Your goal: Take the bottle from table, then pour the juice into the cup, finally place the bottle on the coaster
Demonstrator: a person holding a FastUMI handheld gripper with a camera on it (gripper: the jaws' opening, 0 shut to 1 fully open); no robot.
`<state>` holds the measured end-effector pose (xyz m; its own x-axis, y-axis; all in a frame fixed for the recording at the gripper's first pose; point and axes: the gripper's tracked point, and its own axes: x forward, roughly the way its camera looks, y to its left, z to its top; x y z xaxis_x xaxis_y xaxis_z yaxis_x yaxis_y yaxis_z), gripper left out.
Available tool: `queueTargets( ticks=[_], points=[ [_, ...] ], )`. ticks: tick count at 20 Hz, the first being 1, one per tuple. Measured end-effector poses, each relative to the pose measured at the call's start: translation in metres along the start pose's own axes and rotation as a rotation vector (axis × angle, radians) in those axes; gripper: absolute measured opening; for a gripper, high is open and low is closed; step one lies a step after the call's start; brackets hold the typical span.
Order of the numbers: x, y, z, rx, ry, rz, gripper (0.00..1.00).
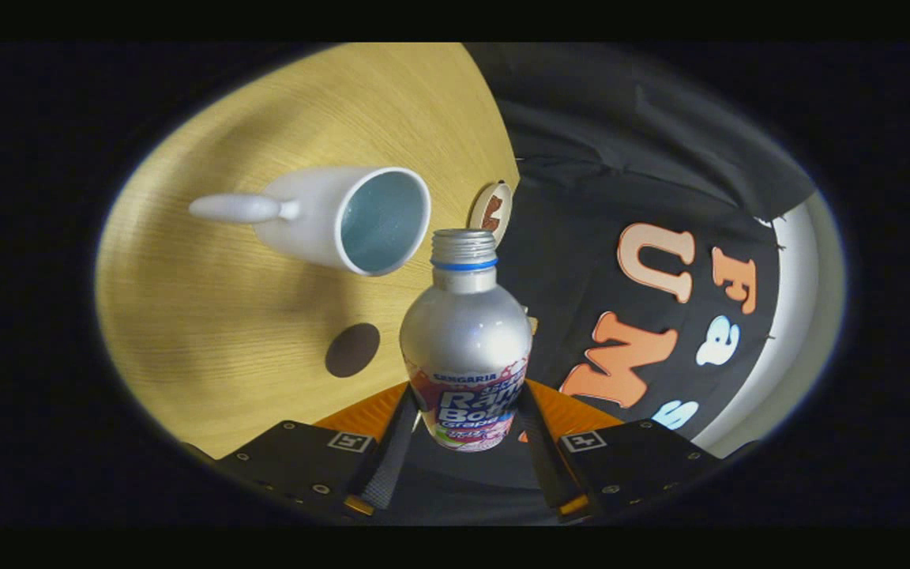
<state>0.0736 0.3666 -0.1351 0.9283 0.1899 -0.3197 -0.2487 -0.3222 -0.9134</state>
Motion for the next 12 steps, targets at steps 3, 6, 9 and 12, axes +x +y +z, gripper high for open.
queueTargets(
  ticks=[3,6,9,12],
  points=[
    [0.001,0.010,0.002,0.194,-0.028,0.070,0.71],
    [0.000,0.022,-0.001,0.345,-0.041,0.119,0.72],
    [-0.001,0.029,0.001,0.501,-0.067,0.168,0.72],
    [-0.004,0.031,0.004,0.634,-0.100,0.208,0.72]
  ],
)
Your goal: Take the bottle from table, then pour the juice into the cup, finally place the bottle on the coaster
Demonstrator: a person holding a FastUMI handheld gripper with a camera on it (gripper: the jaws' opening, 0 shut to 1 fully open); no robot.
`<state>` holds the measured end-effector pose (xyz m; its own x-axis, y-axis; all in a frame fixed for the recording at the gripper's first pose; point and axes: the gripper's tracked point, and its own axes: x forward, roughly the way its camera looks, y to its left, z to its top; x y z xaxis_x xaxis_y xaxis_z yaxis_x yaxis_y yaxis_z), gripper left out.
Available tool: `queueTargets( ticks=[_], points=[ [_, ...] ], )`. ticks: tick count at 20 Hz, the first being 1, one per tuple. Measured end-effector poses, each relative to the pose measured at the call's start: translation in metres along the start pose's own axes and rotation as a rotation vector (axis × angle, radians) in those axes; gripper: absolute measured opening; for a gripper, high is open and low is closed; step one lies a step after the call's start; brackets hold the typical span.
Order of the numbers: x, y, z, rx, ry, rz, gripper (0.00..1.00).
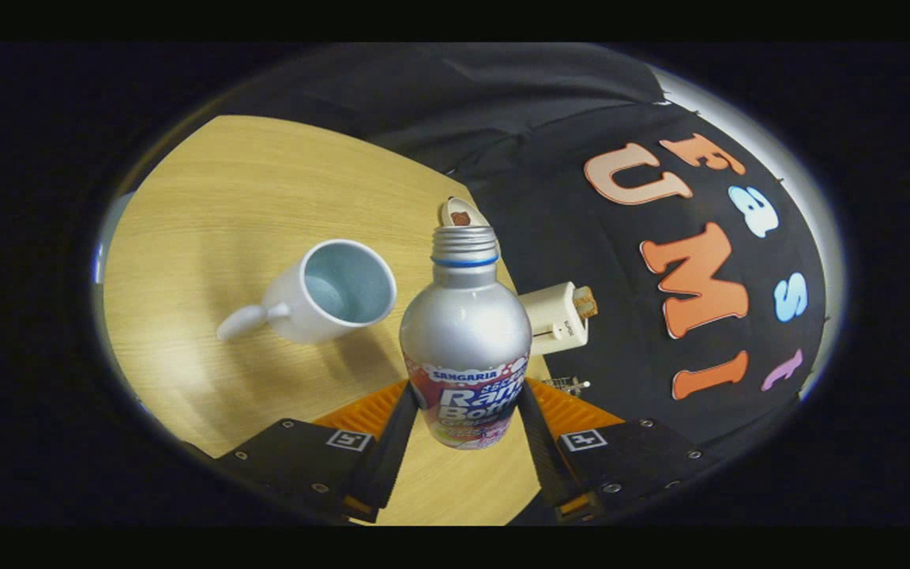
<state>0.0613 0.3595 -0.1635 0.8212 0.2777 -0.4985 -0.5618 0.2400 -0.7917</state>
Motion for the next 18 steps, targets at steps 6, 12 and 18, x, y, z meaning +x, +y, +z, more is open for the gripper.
queueTargets(
  ticks=[6,12,18],
  points=[
    [0.003,-0.004,-0.007,0.271,-0.034,0.012,0.72],
    [0.008,-0.029,-0.014,0.557,-0.080,-0.008,0.72],
    [0.030,-0.035,-0.025,0.818,-0.121,0.039,0.72]
  ],
)
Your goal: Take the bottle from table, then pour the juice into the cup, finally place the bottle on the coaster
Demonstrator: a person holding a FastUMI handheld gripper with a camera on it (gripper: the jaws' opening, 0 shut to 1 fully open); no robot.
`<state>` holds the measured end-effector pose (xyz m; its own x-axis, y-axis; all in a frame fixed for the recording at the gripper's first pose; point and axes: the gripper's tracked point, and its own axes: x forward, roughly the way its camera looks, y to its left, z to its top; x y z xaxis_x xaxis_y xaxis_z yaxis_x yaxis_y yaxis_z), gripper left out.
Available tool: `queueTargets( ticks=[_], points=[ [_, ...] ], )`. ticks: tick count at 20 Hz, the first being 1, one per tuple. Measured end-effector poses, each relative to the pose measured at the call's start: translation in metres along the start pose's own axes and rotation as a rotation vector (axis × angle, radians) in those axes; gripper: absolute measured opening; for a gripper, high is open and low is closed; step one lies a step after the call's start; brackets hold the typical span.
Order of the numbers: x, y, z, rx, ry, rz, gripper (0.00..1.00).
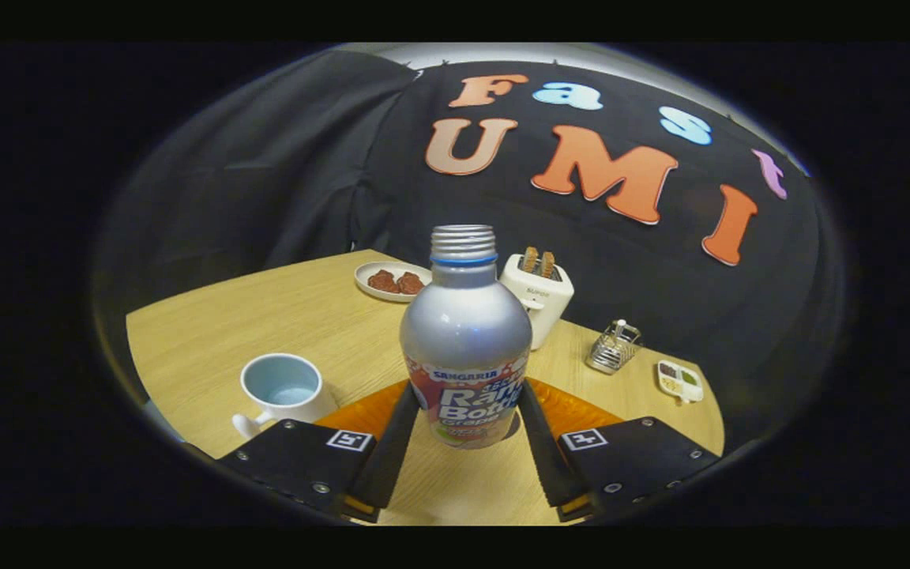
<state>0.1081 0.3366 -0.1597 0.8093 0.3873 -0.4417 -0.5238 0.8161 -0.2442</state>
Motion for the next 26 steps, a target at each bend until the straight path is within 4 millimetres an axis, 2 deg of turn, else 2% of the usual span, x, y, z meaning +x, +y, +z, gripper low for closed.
queueTargets(
  ticks=[4,9,13,16,20,26],
  points=[
    [0.021,-0.018,-0.010,0.079,0.004,-0.027,0.72],
    [0.050,-0.028,-0.028,0.158,0.027,-0.025,0.73],
    [0.062,-0.036,-0.038,0.208,0.025,-0.027,0.72],
    [0.069,-0.045,-0.048,0.238,0.030,-0.043,0.73],
    [0.073,-0.044,-0.058,0.252,0.042,-0.036,0.74],
    [0.073,-0.045,-0.059,0.222,0.032,-0.052,0.78]
  ],
)
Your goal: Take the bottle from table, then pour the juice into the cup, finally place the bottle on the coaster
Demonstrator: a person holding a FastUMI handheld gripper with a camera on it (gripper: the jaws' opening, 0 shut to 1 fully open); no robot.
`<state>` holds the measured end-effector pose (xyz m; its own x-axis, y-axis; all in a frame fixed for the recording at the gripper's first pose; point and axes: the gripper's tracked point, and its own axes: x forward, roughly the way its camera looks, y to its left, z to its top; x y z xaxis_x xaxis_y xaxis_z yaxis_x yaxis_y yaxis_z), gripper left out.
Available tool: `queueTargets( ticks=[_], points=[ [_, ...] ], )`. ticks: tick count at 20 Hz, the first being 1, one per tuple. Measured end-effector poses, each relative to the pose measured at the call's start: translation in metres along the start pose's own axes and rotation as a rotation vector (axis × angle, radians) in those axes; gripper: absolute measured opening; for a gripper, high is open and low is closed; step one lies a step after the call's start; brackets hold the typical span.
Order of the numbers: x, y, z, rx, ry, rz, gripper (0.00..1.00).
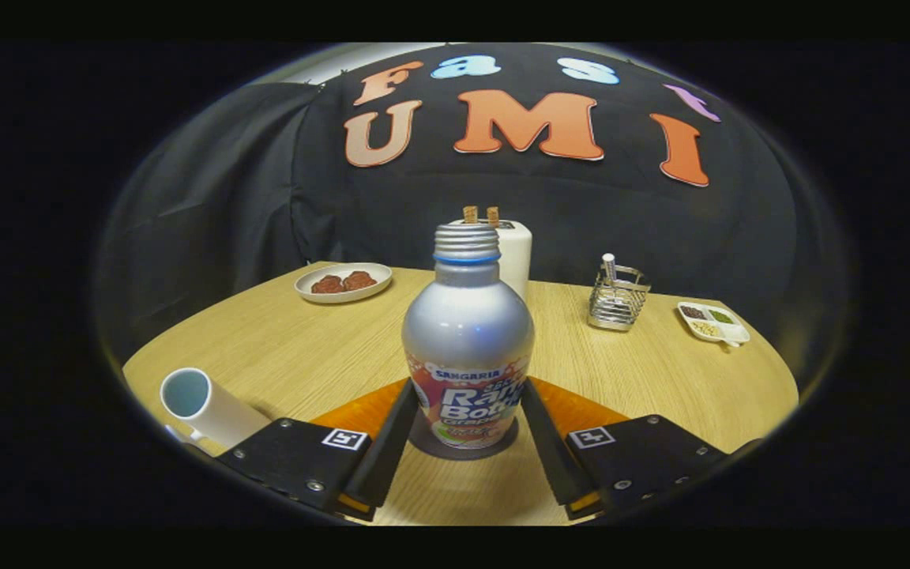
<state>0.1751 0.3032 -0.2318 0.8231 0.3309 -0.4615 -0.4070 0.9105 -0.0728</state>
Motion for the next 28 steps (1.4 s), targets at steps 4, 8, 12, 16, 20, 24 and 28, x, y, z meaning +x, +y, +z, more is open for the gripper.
queueTargets(
  ticks=[4,8,12,16,20,24,28],
  points=[
    [-0.001,-0.001,0.000,-0.022,-0.001,-0.015,0.79],
    [-0.003,0.003,0.001,-0.034,-0.003,-0.010,0.91],
    [-0.014,-0.001,0.015,-0.047,-0.045,-0.039,0.98],
    [-0.042,-0.005,0.030,-0.041,-0.076,-0.054,0.98],
    [-0.085,-0.010,0.049,-0.017,-0.111,-0.074,0.98],
    [-0.138,-0.021,0.076,0.012,-0.195,-0.094,0.98],
    [-0.189,-0.033,0.093,0.057,-0.259,-0.102,0.98]
  ],
)
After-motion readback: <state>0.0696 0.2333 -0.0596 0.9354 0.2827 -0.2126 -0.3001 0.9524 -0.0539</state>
